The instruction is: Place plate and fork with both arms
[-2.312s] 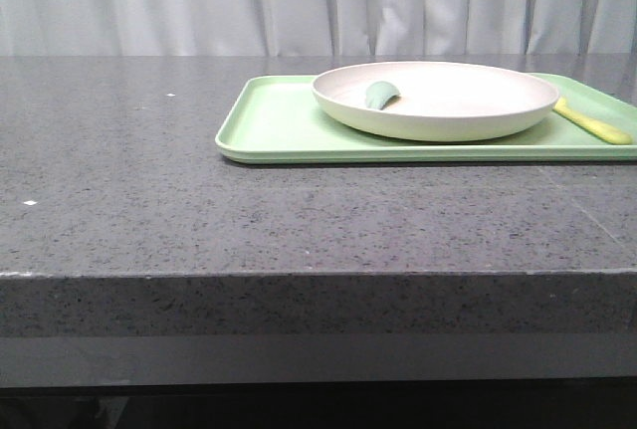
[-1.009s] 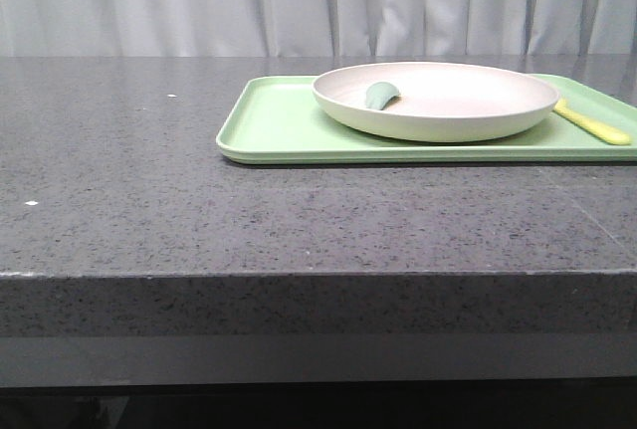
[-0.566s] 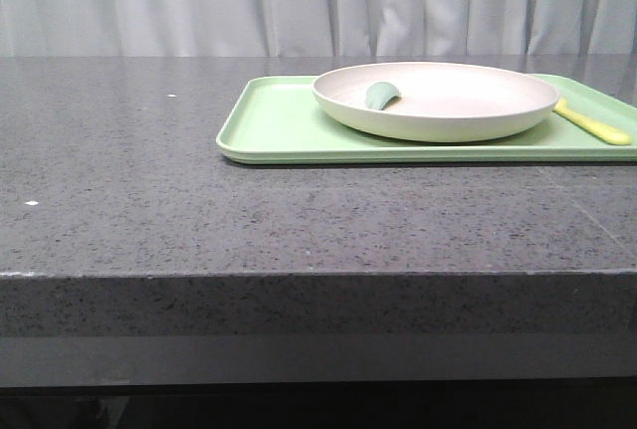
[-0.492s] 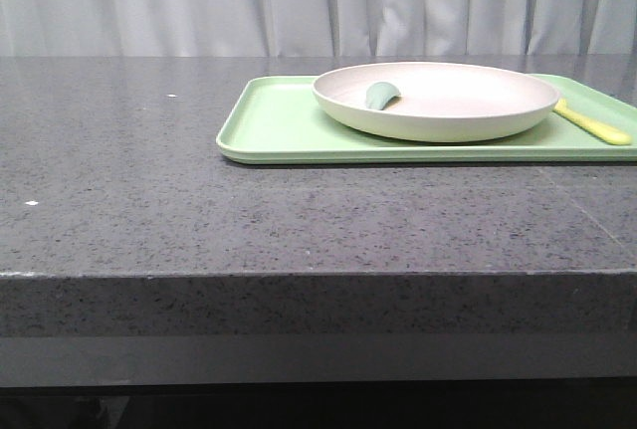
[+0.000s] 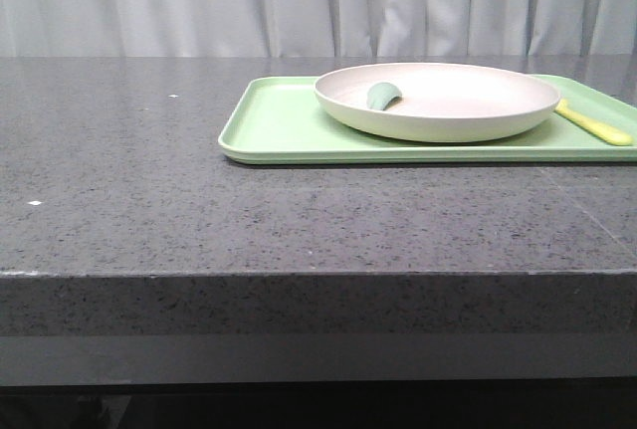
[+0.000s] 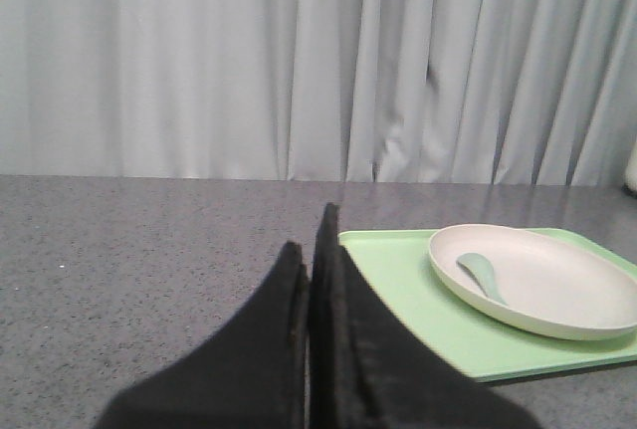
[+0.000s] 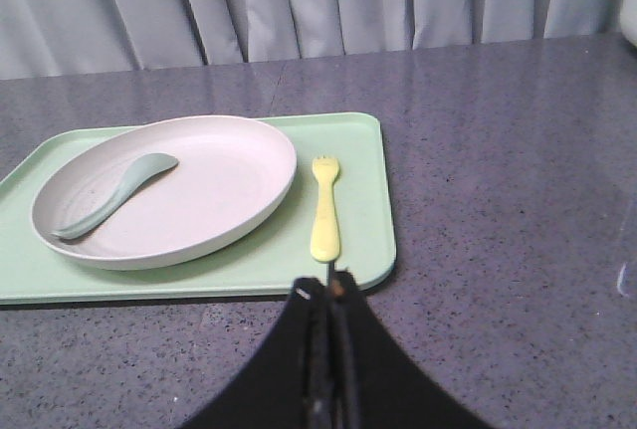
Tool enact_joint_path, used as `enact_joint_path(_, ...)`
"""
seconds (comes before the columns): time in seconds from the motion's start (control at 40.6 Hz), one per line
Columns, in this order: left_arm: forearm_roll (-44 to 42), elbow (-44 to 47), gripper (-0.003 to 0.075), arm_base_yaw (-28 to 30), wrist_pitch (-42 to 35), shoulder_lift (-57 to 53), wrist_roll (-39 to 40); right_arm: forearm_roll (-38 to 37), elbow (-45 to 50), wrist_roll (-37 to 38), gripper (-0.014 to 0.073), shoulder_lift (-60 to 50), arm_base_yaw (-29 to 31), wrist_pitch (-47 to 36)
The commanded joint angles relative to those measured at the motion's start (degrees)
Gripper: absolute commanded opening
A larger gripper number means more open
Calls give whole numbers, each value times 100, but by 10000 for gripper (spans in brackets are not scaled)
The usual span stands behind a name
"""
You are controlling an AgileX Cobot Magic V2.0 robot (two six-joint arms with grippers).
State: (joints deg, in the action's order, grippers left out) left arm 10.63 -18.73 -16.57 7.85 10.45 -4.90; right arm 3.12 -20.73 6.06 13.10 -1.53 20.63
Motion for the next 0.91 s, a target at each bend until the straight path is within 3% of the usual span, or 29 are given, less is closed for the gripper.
enact_joint_path(0.0, -192, 60, -18, 132, -433, -140, 8, -35, -144, -53, -69, 49, 17, -495)
enact_joint_path(0.369, -393, 1350, -18, 1286, -430, -1185, 72, -35, -144, -53, -69, 49, 17, -493)
enact_joint_path(0.566, -393, 1935, -18, 1322, -510, -1205, 72, -35, -144, -53, -69, 49, 17, -493)
enact_joint_path(0.886, -393, 1918, -18, 1322, -303, -1193, 72, -35, -144, -53, -69, 49, 17, -493)
